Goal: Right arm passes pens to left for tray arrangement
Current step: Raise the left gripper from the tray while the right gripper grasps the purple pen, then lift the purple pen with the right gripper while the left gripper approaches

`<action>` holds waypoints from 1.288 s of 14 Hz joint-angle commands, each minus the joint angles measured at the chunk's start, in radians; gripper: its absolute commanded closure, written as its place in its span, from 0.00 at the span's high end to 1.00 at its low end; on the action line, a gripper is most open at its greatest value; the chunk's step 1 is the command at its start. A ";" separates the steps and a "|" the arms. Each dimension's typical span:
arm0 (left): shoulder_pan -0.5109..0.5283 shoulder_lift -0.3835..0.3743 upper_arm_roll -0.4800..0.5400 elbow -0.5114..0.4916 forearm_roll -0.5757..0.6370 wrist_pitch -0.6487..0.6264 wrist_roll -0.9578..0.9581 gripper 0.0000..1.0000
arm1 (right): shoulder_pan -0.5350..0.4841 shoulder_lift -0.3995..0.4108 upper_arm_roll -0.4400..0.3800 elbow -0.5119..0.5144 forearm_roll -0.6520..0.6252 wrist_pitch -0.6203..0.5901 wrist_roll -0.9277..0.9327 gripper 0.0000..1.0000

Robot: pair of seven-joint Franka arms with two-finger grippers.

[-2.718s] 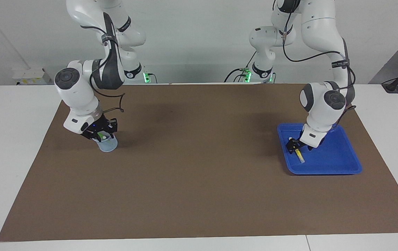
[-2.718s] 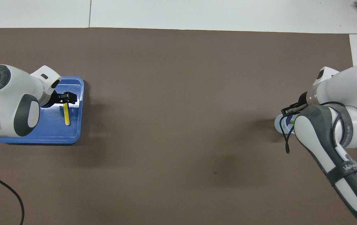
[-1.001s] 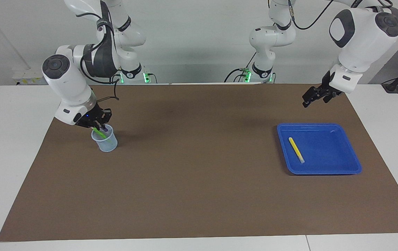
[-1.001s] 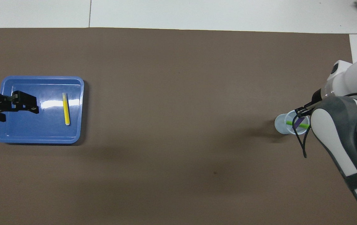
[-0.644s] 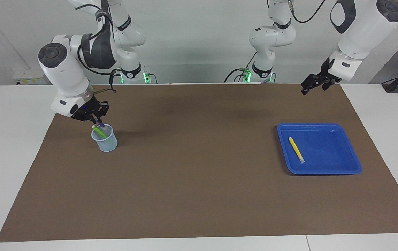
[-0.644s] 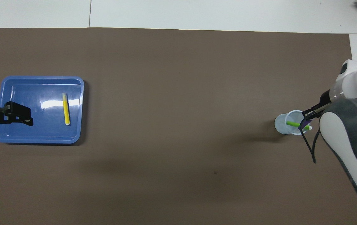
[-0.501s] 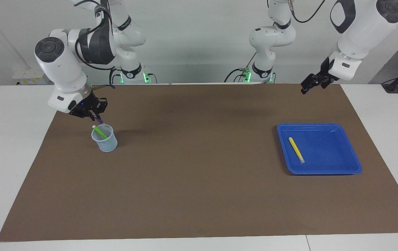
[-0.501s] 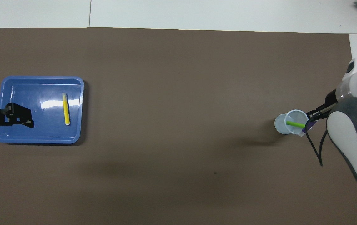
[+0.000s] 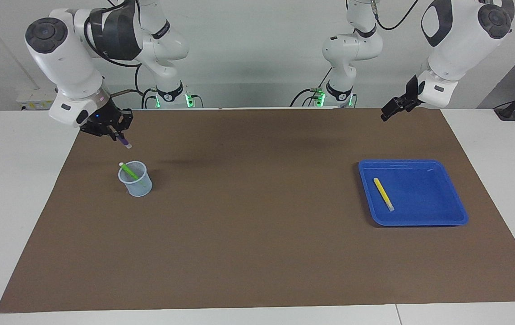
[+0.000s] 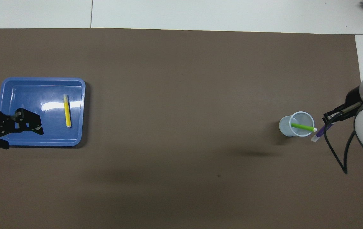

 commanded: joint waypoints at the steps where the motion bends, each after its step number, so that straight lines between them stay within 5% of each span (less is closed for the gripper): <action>1: -0.008 -0.030 0.002 -0.025 -0.066 -0.015 -0.116 1.00 | -0.013 -0.007 0.005 0.019 0.088 -0.032 -0.018 0.00; 9: -0.094 -0.028 -0.027 -0.025 -0.255 0.029 -0.619 1.00 | -0.006 -0.006 0.006 0.021 0.459 -0.032 0.051 0.00; 18: -0.384 -0.021 -0.028 -0.071 -0.321 0.412 -1.432 1.00 | 0.005 -0.023 0.008 -0.050 0.776 0.003 0.018 0.00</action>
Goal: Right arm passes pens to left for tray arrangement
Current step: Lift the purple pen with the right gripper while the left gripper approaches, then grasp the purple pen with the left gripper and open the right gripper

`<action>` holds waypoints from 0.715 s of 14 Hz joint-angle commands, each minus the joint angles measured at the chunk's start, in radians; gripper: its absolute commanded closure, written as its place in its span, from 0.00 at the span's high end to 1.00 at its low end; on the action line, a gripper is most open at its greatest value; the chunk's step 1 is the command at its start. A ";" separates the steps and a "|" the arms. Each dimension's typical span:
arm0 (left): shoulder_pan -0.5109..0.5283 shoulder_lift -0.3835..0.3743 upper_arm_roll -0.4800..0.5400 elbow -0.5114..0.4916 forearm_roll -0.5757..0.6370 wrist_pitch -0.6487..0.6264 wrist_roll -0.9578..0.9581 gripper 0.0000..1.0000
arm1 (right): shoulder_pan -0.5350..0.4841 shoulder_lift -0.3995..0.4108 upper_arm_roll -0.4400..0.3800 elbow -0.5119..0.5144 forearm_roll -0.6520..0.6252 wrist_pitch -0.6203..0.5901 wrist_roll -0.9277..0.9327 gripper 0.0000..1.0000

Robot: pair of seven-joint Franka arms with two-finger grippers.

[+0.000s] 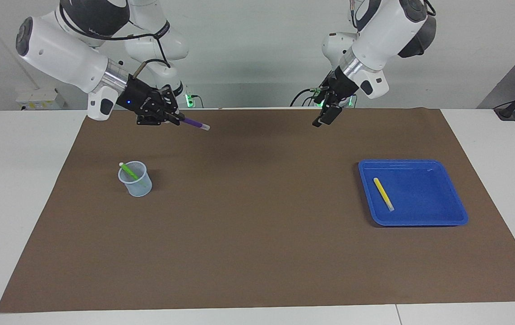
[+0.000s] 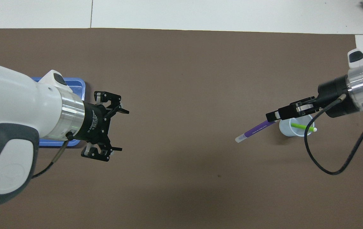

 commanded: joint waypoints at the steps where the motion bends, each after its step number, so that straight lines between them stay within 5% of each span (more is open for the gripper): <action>1: -0.078 -0.017 0.015 -0.044 -0.016 0.111 -0.205 1.00 | 0.010 -0.030 0.002 -0.084 0.107 0.038 -0.026 0.00; 10: -0.273 -0.007 0.014 -0.080 0.001 0.424 -0.738 1.00 | 0.064 -0.048 0.002 -0.197 0.358 0.146 -0.093 0.00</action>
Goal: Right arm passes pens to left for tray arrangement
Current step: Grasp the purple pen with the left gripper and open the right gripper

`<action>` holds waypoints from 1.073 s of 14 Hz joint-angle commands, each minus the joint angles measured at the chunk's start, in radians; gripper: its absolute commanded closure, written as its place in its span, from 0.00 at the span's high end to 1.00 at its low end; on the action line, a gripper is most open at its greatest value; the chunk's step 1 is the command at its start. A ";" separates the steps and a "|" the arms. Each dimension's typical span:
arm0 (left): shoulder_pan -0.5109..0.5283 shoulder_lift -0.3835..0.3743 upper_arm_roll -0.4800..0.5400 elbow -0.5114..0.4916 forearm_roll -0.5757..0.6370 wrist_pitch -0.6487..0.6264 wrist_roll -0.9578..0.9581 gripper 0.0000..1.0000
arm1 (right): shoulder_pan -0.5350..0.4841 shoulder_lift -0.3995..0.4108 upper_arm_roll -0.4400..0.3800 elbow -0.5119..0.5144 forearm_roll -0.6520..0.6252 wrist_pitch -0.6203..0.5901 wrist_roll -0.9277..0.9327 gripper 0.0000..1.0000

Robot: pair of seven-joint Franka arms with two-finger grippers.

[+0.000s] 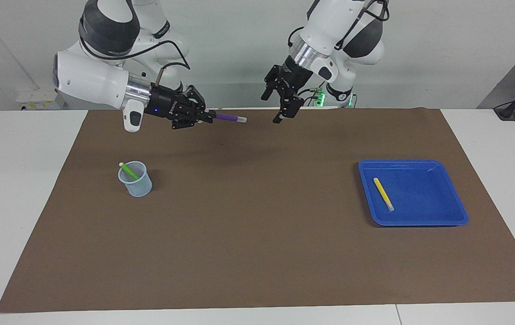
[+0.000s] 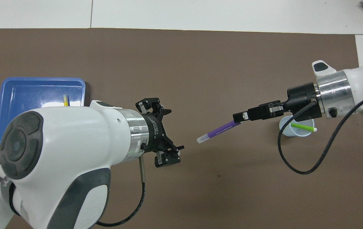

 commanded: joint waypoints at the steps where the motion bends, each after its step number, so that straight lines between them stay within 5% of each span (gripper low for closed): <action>1: -0.071 -0.012 0.013 -0.055 0.033 0.131 -0.173 1.00 | 0.013 -0.036 0.002 -0.042 0.056 0.027 -0.029 0.00; 4: -0.118 -0.009 0.007 -0.080 0.145 0.244 -0.385 1.00 | 0.016 -0.036 0.002 -0.055 0.059 0.039 -0.063 0.00; 10: -0.197 0.058 0.004 -0.062 0.348 0.325 -0.505 1.00 | 0.044 -0.036 0.002 -0.056 0.079 0.068 -0.069 0.00; 15: -0.201 0.060 0.003 -0.062 0.360 0.321 -0.514 0.93 | 0.058 -0.036 0.002 -0.056 0.079 0.070 -0.080 0.00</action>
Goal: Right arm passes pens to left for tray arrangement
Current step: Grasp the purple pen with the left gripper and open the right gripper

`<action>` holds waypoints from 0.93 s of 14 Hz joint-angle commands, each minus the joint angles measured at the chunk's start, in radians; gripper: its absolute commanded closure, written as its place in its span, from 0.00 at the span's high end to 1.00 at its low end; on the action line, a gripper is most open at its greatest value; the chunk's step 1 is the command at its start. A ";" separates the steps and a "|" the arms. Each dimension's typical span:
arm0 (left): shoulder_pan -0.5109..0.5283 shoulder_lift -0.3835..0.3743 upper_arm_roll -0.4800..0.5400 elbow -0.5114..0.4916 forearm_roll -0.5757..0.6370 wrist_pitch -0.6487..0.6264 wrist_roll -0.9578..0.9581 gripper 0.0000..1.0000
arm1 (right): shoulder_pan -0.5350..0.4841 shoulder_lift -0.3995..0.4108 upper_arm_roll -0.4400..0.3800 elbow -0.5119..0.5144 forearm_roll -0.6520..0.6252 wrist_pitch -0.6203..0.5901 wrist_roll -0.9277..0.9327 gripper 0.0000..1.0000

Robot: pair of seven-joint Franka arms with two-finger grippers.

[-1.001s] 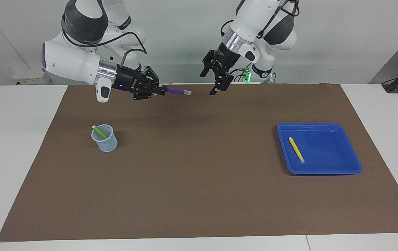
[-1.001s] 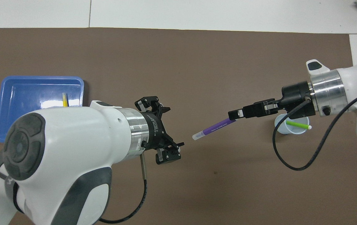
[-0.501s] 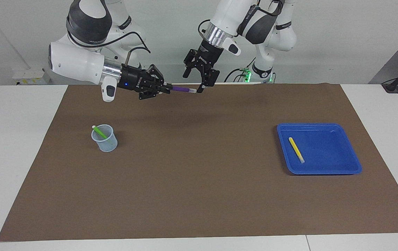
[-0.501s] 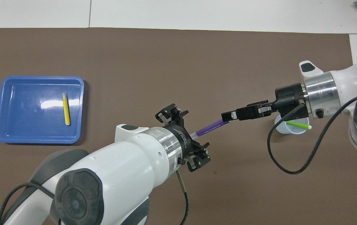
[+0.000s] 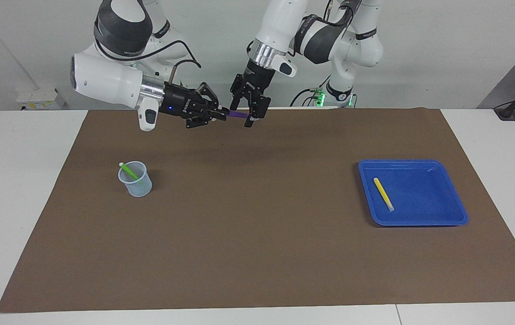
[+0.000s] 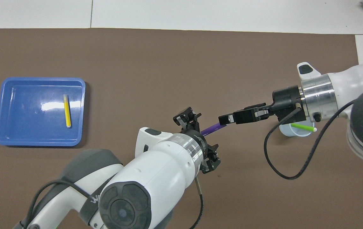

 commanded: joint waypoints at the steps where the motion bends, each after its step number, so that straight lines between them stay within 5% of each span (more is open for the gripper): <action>1: -0.018 -0.005 0.008 -0.003 0.052 0.009 -0.135 0.91 | -0.001 -0.026 0.002 -0.037 0.035 0.023 -0.038 0.00; 5: -0.018 -0.005 0.006 0.004 0.052 -0.022 -0.138 0.89 | -0.001 -0.026 0.002 -0.035 0.037 0.023 -0.039 0.00; 9: -0.016 -0.005 0.006 0.010 0.047 -0.045 -0.140 0.65 | -0.001 -0.026 0.002 -0.035 0.037 0.023 -0.044 0.00; 13: -0.015 -0.005 0.006 0.037 0.046 -0.096 -0.138 0.63 | -0.001 -0.026 0.002 -0.035 0.037 0.023 -0.044 0.00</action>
